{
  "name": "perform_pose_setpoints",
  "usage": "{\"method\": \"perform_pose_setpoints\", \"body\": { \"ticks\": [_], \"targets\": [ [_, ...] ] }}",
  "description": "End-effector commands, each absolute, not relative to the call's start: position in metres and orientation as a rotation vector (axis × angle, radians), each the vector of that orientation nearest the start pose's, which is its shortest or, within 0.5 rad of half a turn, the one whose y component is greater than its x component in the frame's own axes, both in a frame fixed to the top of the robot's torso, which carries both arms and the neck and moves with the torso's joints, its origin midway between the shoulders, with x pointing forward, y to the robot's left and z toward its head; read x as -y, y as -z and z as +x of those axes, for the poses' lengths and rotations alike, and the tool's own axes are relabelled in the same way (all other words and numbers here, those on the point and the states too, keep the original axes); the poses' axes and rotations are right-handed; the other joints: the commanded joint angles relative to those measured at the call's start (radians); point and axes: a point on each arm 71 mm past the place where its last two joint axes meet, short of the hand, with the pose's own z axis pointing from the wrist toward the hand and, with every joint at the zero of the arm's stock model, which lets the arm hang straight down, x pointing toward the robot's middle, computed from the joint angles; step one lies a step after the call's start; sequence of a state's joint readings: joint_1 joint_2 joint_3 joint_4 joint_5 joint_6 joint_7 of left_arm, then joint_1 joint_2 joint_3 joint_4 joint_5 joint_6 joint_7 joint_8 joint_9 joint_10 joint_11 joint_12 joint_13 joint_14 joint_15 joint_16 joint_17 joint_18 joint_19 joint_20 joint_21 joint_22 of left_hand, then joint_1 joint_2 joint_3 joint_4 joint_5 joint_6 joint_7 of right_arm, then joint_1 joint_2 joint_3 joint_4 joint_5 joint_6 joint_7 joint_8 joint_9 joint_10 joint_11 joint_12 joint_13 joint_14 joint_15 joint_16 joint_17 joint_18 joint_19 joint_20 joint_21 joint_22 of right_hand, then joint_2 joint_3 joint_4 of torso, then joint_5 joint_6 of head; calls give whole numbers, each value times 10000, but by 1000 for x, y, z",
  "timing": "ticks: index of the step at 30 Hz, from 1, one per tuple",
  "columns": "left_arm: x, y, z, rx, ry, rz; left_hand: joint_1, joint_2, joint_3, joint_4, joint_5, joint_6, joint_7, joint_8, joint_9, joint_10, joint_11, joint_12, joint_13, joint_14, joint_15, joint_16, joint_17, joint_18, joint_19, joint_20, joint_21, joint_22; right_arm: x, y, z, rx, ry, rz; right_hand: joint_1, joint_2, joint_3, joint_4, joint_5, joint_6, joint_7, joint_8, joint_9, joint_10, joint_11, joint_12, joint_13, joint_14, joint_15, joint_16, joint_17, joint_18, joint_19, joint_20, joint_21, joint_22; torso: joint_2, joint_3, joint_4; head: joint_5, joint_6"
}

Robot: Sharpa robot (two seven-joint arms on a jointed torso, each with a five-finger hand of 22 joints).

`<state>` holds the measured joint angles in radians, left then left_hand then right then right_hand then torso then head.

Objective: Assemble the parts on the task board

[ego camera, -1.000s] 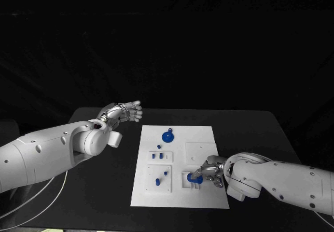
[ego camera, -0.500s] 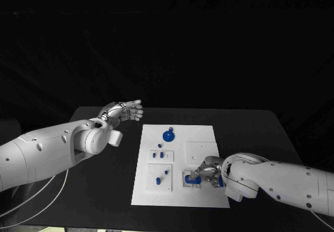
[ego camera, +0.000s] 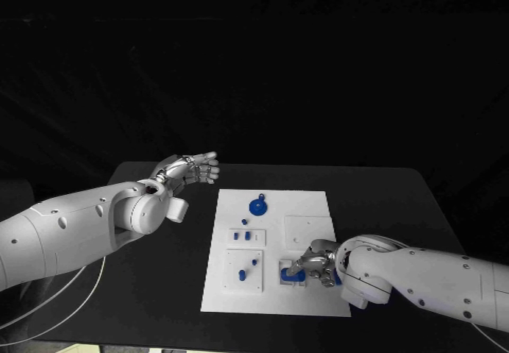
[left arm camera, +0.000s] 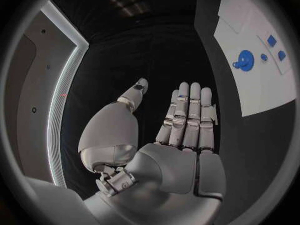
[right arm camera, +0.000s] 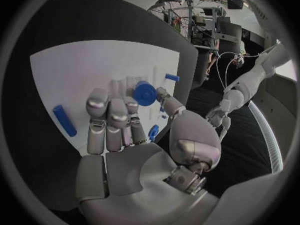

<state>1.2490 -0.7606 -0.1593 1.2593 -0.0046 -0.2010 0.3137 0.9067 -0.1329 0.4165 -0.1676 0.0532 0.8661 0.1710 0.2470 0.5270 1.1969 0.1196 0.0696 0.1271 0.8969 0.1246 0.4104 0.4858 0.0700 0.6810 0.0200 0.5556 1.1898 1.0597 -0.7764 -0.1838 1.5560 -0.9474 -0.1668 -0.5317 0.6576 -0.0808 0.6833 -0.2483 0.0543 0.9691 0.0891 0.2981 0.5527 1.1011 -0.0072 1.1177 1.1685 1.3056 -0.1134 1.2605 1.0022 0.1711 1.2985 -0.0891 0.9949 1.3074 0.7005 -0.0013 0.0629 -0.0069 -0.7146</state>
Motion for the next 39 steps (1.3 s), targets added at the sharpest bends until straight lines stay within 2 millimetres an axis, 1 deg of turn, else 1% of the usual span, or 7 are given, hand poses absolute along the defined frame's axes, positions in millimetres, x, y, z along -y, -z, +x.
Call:
{"method": "perform_pose_setpoints", "body": {
  "ticks": [1,11,20,24,30,35,39],
  "targets": [
    [-245,214,527,-15415,13826,-11390,49,28,11,-63,-18,-75,-20,52,-9,-36,-10,32,-16,-25,23,-62,17,121,34,63,-41,14,183,326,409,-23878,-4324,3837,-26,-124,-12,-34,-54,132,107,32,-3,-24,-47,-10,-16,-24,-59,-69,6,907,-39,26,63,146,0,-2,8,-6,-18],
    [-245,214,527,-15418,13817,-11399,51,33,9,-66,-18,-76,-20,53,-11,-35,-8,32,-17,-22,24,-65,23,121,37,65,-43,18,179,332,405,-24078,-3917,2760,-361,-464,-234,103,-54,-68,171,-118,-72,-150,12,-95,-36,-67,-11,-143,0,907,-94,17,6,119,0,-5,5,-10,-30],
    [-246,214,527,-15426,13805,-11409,48,35,5,-66,-18,-77,-19,53,-13,-33,-5,33,-17,-21,28,-70,27,121,38,67,-46,21,176,334,400,-24589,-4128,2492,-857,-653,-661,192,-53,-226,228,-224,-115,-285,68,-144,-33,-133,41,-192,30,907,-186,-24,-49,118,-2,1,-3,-1,-38],
    [-246,214,527,-15431,13782,-11419,44,37,2,-64,-18,-78,-19,53,-14,-33,-4,33,-17,-21,30,-72,30,121,38,68,-48,22,174,334,398,-24753,-4400,2614,-1010,-696,-823,172,-52,-223,226,-225,-113,-303,65,-140,-27,-145,39,-196,49,907,-211,-43,-55,125,0,1,6,8,-49],
    [-247,214,528,-15432,13755,-11430,38,37,-2,-61,-18,-82,-17,52,-16,-32,0,33,-18,-21,34,-77,34,121,38,70,-51,24,173,334,396,-24839,-4618,2566,-1159,-759,-1037,75,-51,-219,217,-226,-108,-312,57,-132,-21,-155,32,-200,72,907,-236,-68,-55,136,-1,7,6,26,-18],
    [-247,214,528,-15433,13745,-11433,35,36,-5,-60,-18,-84,-16,52,-17,-32,2,33,-18,-20,37,-80,37,122,38,72,-54,26,178,333,395,-24773,-4639,2643,-1192,-765,-1115,15,-50,-204,209,-220,-103,-307,49,-125,-19,-150,23,-199,84,907,-236,-86,-52,139,0,5,-5,39,-9],
    [-247,214,527,-15439,13733,-11441,34,35,-7,-60,-18,-86,-15,52,-19,-31,4,33,-18,-19,39,-83,40,123,38,73,-56,28,182,332,395,-24668,-4592,2672,-1187,-747,-1142,-21,-50,-179,200,-207,-96,-293,40,-116,-18,-139,15,-196,91,907,-227,-98,-48,140,-3,3,-8,7,34]
  ]
}}
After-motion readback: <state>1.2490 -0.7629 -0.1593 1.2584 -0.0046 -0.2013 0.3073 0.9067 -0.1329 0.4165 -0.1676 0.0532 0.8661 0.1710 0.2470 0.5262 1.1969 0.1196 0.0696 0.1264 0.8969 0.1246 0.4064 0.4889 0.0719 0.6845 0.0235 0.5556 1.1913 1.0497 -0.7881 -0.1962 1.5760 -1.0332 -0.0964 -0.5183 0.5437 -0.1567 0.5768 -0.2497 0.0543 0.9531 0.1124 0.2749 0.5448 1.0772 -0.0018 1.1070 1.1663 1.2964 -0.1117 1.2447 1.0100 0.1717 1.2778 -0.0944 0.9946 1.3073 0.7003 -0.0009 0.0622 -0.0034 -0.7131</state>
